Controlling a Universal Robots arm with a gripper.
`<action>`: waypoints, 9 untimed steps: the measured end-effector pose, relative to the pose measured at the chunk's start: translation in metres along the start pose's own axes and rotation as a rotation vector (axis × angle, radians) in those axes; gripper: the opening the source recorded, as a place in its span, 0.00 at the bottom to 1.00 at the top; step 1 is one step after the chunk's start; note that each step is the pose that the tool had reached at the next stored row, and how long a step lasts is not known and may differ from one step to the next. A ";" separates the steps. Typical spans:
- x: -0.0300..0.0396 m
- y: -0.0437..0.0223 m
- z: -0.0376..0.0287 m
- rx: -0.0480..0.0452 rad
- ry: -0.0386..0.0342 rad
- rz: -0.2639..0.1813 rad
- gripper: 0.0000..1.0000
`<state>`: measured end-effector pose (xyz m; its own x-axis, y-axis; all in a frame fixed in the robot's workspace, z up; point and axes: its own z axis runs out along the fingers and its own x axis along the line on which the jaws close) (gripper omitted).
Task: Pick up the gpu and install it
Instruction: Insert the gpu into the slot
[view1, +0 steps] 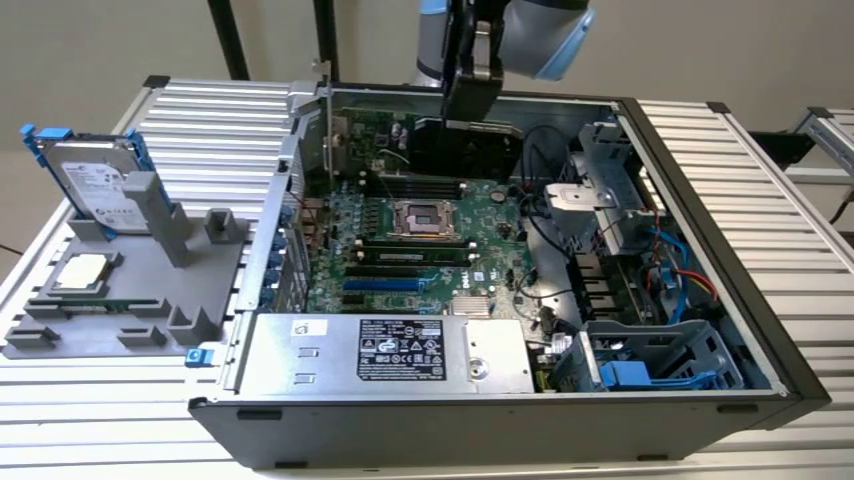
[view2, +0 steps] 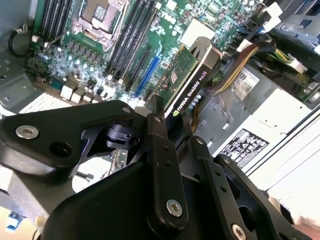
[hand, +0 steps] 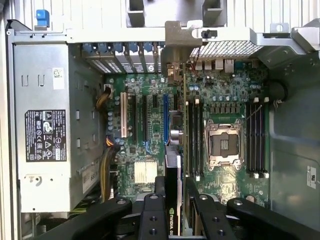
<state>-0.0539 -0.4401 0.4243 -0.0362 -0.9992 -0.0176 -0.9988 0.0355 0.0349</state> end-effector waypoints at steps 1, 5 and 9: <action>0.0000 0.0000 0.0004 0.0081 -0.0002 -0.002 0.00; 0.0000 0.0002 0.0032 0.0236 -0.0006 -0.005 0.00; -0.0014 0.0009 0.0061 0.0246 -0.0004 -0.005 0.00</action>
<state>-0.0549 -0.4386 0.4183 -0.0307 -0.9994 -0.0181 -0.9995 0.0305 0.0102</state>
